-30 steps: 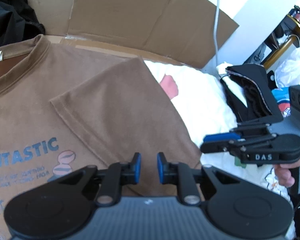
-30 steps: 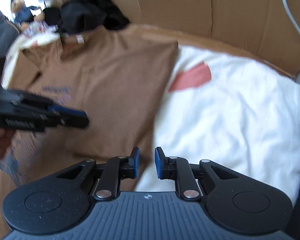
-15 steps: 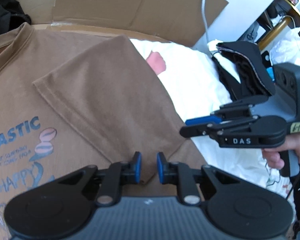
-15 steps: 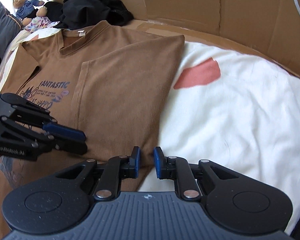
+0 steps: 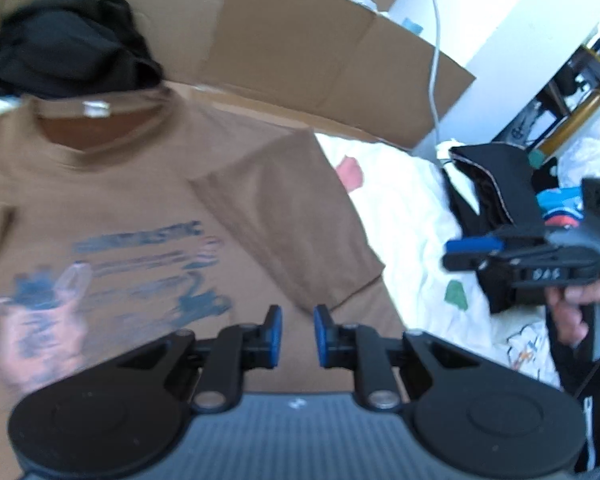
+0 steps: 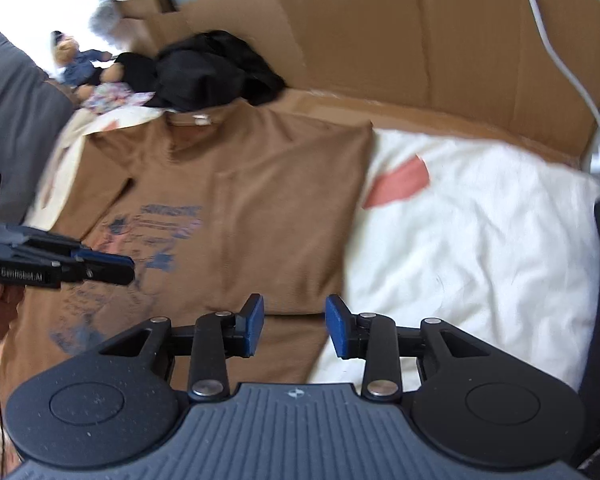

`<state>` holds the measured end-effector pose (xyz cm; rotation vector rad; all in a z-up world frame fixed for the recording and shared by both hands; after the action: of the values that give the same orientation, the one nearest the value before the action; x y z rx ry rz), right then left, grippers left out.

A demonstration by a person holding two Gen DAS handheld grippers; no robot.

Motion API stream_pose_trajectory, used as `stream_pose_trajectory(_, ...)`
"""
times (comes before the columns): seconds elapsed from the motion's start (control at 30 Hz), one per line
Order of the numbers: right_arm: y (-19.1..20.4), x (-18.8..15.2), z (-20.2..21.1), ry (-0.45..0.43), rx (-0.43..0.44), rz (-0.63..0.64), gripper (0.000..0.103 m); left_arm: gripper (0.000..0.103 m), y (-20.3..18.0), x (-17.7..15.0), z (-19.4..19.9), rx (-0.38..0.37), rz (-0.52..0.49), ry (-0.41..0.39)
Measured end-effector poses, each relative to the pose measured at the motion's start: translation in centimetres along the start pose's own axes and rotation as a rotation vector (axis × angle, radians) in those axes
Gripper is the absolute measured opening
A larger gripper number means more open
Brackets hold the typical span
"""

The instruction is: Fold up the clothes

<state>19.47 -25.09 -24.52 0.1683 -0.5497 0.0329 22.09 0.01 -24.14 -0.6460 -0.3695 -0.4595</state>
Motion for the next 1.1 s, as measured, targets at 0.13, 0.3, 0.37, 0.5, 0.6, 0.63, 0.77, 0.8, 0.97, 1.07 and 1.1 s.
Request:
stream_pose_trajectory(0.13,1.3,1.9,5.1,-0.025,0.044,0.076,0.046,0.025,-1.4,-0.5,6.2,0.063,-0.018,0.014)
stream_pose_trajectory(0.3,1.7,1.7,9.4,-0.019,0.057,0.142,0.051,0.026,-1.0,-2.6,12.5,0.055,0.039,-0.049)
stream_pose_trajectory(0.37,1.5,1.0,10.6,-0.006,0.055,0.145,0.051,0.025,0.1,-4.0,14.1,0.073,0.084,-0.066)
stream_pose_trajectory(0.5,0.9,-1.0,12.1,0.02,0.029,0.162,0.052,0.024,2.0,-6.9,16.5,0.13,0.15,-0.081)
stream_pose_trajectory(0.6,1.0,-2.0,12.1,0.032,0.027,0.156,0.052,0.024,3.4,-9.3,18.6,0.147,0.204,-0.11)
stream_pose_trajectory(0.63,1.2,-2.3,12.0,0.039,0.029,0.152,0.052,0.024,3.9,-10.2,19.4,0.157,0.222,-0.118)
stream_pose_trajectory(0.77,2.5,-3.5,11.2,0.083,0.07,0.138,0.052,0.024,5.9,-13.3,22.2,0.219,0.282,-0.134)
stream_pose_trajectory(0.8,3.0,-3.8,10.9,0.097,0.085,0.136,0.052,0.024,6.7,-14.5,23.0,0.241,0.319,-0.136)
stream_pose_trajectory(0.97,5.1,-6.0,9.2,0.203,0.128,0.157,0.052,0.024,10.2,-19.4,24.6,0.34,0.451,-0.083)
stream_pose_trajectory(1.07,6.1,-7.9,7.8,0.293,0.106,0.205,0.052,0.024,12.1,-22.1,24.5,0.381,0.536,-0.026)
stream_pose_trajectory(1.1,6.1,-8.3,7.6,0.308,0.102,0.202,0.052,0.023,12.6,-23.2,24.4,0.397,0.561,0.008)
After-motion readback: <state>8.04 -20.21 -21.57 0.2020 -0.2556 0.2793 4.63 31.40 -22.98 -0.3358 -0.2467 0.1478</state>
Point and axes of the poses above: each gripper's, at about its wrist camera, not at the fingertips, and z roughly against the way its jaws point, y to its left, x to its top, the point moved 1 cm from there along -z, roughly the way its jaws point, and after that the axes turned 12 degrees about -x, right-handed, at the moved point
